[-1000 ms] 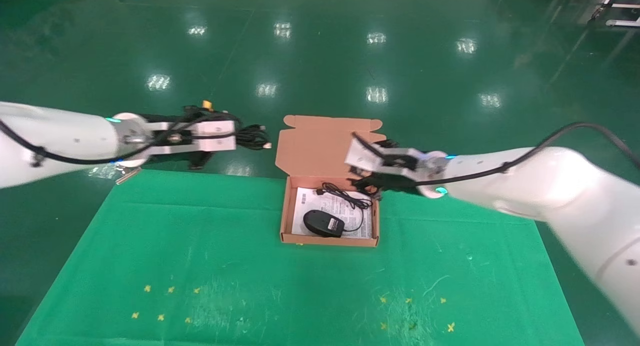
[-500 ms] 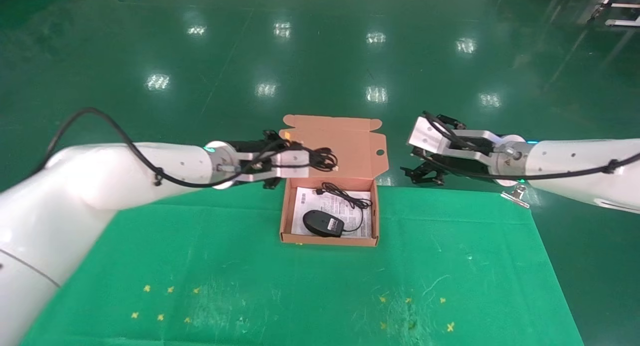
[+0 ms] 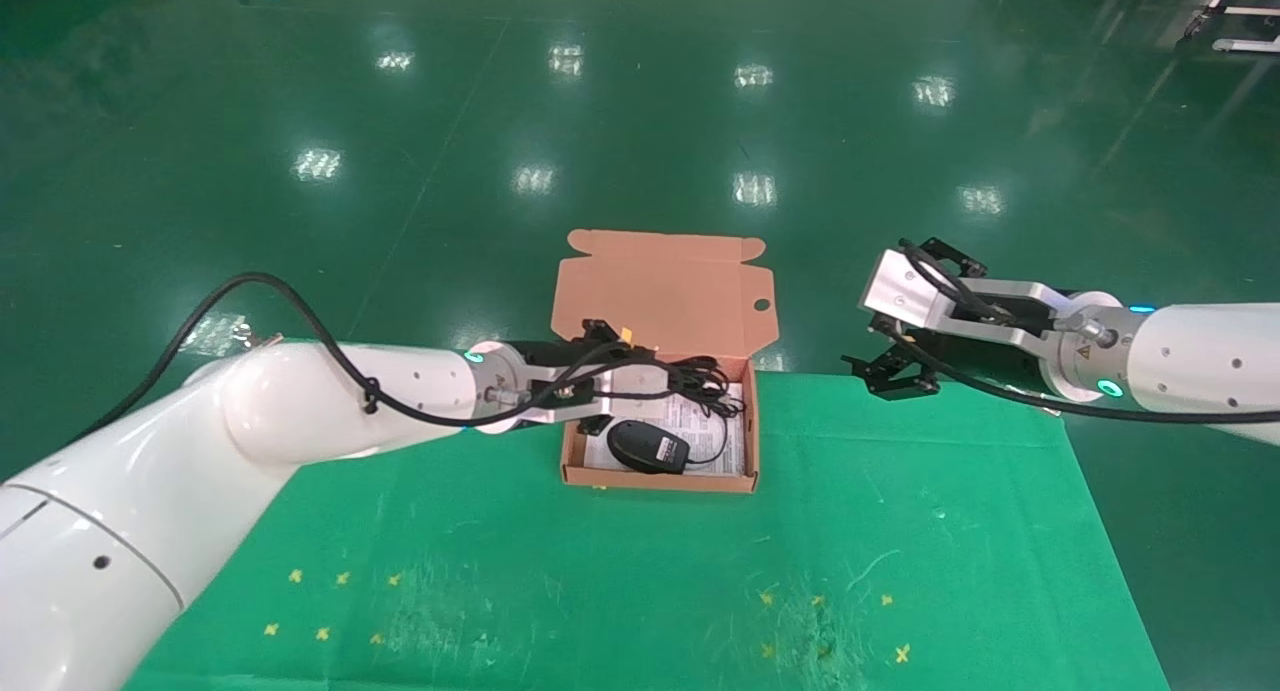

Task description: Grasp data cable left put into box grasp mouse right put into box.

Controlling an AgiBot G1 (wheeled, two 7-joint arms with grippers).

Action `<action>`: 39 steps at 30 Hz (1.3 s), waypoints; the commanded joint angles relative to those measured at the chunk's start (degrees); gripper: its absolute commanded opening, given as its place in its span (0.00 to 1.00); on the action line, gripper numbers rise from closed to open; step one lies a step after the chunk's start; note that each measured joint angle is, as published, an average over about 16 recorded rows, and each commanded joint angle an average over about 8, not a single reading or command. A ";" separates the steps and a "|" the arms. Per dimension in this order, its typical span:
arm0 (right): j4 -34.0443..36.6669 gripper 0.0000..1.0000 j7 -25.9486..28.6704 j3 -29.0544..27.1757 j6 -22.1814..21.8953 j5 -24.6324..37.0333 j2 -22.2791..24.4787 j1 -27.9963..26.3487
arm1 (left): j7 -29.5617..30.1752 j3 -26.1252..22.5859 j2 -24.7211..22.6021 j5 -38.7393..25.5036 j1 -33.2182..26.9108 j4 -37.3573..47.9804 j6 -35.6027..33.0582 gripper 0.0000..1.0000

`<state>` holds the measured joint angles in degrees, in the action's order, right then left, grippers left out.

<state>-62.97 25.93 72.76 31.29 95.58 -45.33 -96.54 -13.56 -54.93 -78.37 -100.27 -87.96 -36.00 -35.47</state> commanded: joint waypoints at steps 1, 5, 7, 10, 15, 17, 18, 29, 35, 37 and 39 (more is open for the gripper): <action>-1.25 1.00 1.82 0.27 -0.11 1.16 0.63 0.01 | -0.59 -1.04 -0.03 1.58 0.05 0.13 0.41 0.00; -3.46 1.00 4.50 0.56 -0.23 3.07 1.34 0.00 | -1.46 -3.10 -0.06 3.87 -0.40 0.69 1.40 0.18; -4.16 1.00 5.22 0.64 -0.26 3.63 1.53 0.00 | -1.72 -3.74 -0.06 4.49 -0.58 0.86 1.71 0.43; -5.42 1.00 6.16 0.78 -0.34 4.48 1.94 -0.01 | -2.06 -4.84 -0.15 5.69 -0.80 1.20 2.26 0.81; -6.52 1.00 6.81 0.93 -0.47 5.20 2.34 0.01 | -2.27 -5.81 -0.24 6.84 -0.95 1.59 2.79 1.00; -6.40 1.00 6.71 0.93 -0.47 5.17 2.28 0.03 | -2.25 -5.75 -0.21 6.74 -0.97 1.56 2.77 1.00; -6.30 1.00 6.65 0.93 -0.47 5.13 2.24 0.03 | -2.24 -5.69 -0.19 6.66 -0.97 1.53 2.74 1.00; -5.56 1.00 6.16 0.52 -0.78 4.78 2.00 -0.43 | -1.85 -4.95 0.78 6.25 -1.19 0.22 2.68 1.00; -6.75 1.00 3.64 -0.19 -1.61 7.57 2.10 -3.75 | -0.75 -3.68 1.24 6.95 -5.29 0.34 7.19 1.00; -7.47 1.00 2.53 -0.19 -1.43 8.74 1.96 -4.93 | -0.57 -3.21 1.10 7.01 -6.79 0.93 9.11 1.00; -8.17 1.00 1.57 -0.06 -1.12 9.93 1.75 -5.95 | -0.48 -2.81 1.04 7.11 -7.85 1.41 10.72 1.00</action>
<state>-70.77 28.15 72.04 30.56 104.14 -43.47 -101.38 -13.77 -57.41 -76.64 -92.45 -94.49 -35.46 -26.64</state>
